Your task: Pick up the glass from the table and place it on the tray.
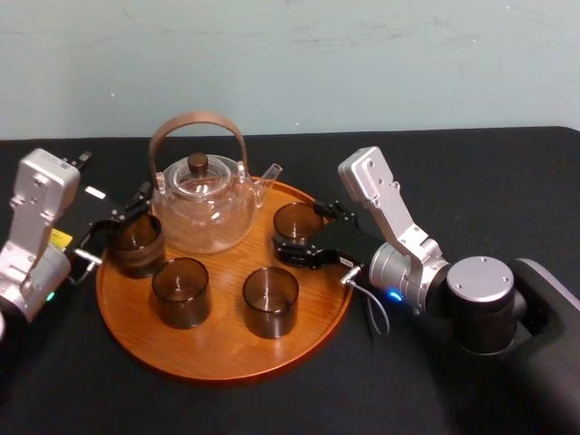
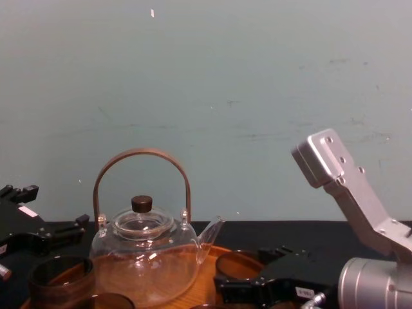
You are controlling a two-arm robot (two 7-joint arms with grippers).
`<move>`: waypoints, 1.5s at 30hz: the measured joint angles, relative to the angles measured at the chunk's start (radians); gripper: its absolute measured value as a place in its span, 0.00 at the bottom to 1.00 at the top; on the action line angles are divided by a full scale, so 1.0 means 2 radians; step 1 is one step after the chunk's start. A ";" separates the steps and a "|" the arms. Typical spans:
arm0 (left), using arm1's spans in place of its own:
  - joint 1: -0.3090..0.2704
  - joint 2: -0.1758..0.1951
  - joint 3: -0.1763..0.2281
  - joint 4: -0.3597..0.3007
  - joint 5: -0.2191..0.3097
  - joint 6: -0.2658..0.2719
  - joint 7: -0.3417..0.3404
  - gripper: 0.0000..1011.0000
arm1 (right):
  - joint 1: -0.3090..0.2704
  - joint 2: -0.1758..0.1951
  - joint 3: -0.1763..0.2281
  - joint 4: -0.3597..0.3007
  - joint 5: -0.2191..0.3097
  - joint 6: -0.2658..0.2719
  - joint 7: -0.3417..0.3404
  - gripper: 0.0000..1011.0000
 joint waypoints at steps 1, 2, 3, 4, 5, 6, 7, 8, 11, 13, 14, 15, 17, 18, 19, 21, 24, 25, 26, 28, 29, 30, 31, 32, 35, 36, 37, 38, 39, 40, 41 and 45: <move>0.000 0.000 0.000 0.000 0.000 0.000 0.000 0.99 | 0.000 0.000 0.001 0.000 0.001 -0.001 0.000 0.99; 0.000 0.000 0.000 0.000 0.000 0.000 0.000 0.99 | -0.001 0.000 0.002 -0.001 0.002 -0.003 0.000 0.99; 0.000 0.000 0.000 0.000 0.000 0.000 0.000 0.99 | -0.002 0.000 0.005 -0.002 0.003 -0.007 0.001 0.99; 0.000 0.000 0.000 0.000 0.000 0.000 0.000 0.99 | -0.003 0.000 0.006 -0.003 0.005 -0.009 0.001 0.99; 0.000 0.000 0.000 0.000 0.000 0.000 0.000 0.99 | -0.004 0.000 0.007 -0.005 0.005 -0.011 0.002 0.99; 0.000 0.000 0.000 0.000 0.000 0.000 0.000 0.99 | -0.005 0.000 0.008 -0.006 0.006 -0.013 0.002 0.99; 0.000 0.000 0.000 0.000 0.000 0.000 0.000 0.99 | -0.006 0.001 0.009 -0.009 0.007 -0.015 0.002 0.99; 0.000 0.000 0.000 0.000 0.000 0.000 0.000 0.99 | -0.008 0.003 0.011 -0.015 0.009 -0.020 0.002 0.99; 0.000 0.000 0.000 0.000 0.000 0.000 0.000 0.99 | -0.016 0.009 0.016 -0.032 0.013 -0.031 0.005 0.99; 0.000 0.000 0.000 0.000 0.000 0.000 0.000 0.99 | -0.023 0.014 0.021 -0.047 0.020 -0.037 0.010 0.99; 0.000 0.000 0.000 0.000 0.000 0.000 0.000 0.99 | -0.026 0.017 0.023 -0.053 0.023 -0.039 0.011 0.99; 0.000 0.000 0.000 0.000 0.000 0.000 0.000 0.99 | -0.029 0.019 0.025 -0.059 0.026 -0.042 0.013 0.99; 0.000 0.000 0.000 0.000 0.000 0.000 0.000 0.99 | -0.040 0.030 0.031 -0.077 0.035 -0.048 0.019 0.99; 0.000 0.000 0.000 0.000 0.000 0.000 0.000 0.99 | -0.043 0.033 0.033 -0.082 0.038 -0.050 0.021 0.99; 0.000 0.000 0.000 0.000 0.000 0.000 0.000 0.99 | -0.046 0.036 0.035 -0.087 0.042 -0.052 0.022 0.99; 0.000 0.000 0.000 0.000 0.000 0.000 0.000 0.99 | -0.056 0.046 0.042 -0.100 0.051 -0.056 0.025 0.99; 0.000 0.000 0.000 0.000 0.000 0.000 0.000 0.99 | -0.069 0.058 0.053 -0.111 0.061 -0.061 0.024 0.99; 0.000 0.000 0.000 0.000 0.000 0.000 0.000 0.99 | -0.072 0.061 0.057 -0.113 0.062 -0.063 0.022 0.99; 0.000 0.000 0.000 0.000 0.000 0.000 0.000 0.99 | -0.077 0.066 0.064 -0.115 0.065 -0.066 0.016 0.99; 0.000 0.000 0.000 0.000 0.000 0.000 0.000 0.99 | -0.082 0.071 0.073 -0.115 0.069 -0.068 0.012 0.99; 0.000 0.000 0.000 0.000 0.000 0.000 0.000 0.99 | -0.084 0.072 0.077 -0.115 0.071 -0.069 0.010 0.99; 0.000 0.000 0.000 0.000 0.000 0.000 0.000 0.99 | -0.088 0.076 0.085 -0.115 0.075 -0.071 0.006 0.99; 0.000 0.000 0.000 0.000 0.000 0.000 0.000 0.99 | -0.090 0.078 0.089 -0.114 0.077 -0.072 0.005 0.99; 0.000 0.000 0.000 0.000 0.000 0.000 0.000 0.99 | -0.093 0.081 0.096 -0.114 0.080 -0.075 0.002 0.99; 0.000 0.000 0.000 0.000 0.000 0.000 0.000 0.99 | -0.101 0.086 0.109 -0.112 0.085 -0.079 -0.004 0.99; 0.000 0.000 0.000 0.000 0.000 0.000 0.000 0.99 | -0.103 0.087 0.112 -0.112 0.087 -0.079 -0.004 0.99; 0.000 0.000 0.000 0.000 0.000 0.000 0.000 0.99 | -0.105 0.088 0.115 -0.112 0.089 -0.080 -0.005 0.99; 0.000 0.000 0.000 0.000 0.000 0.000 0.000 0.99 | -0.107 0.089 0.118 -0.112 0.090 -0.081 -0.005 0.99; 0.000 0.000 0.000 0.000 0.000 0.000 0.000 0.99 | -0.111 0.091 0.122 -0.111 0.092 -0.082 -0.006 0.99; 0.000 0.000 0.000 0.000 0.000 0.000 0.000 0.99 | -0.112 0.092 0.124 -0.111 0.093 -0.083 -0.006 0.99; 0.000 0.000 0.000 0.000 0.000 0.000 0.000 0.99 | -0.114 0.092 0.125 -0.111 0.093 -0.084 -0.006 0.99; 0.000 0.000 0.000 0.000 0.000 0.000 0.000 0.99 | -0.120 0.094 0.131 -0.105 0.093 -0.090 -0.012 0.99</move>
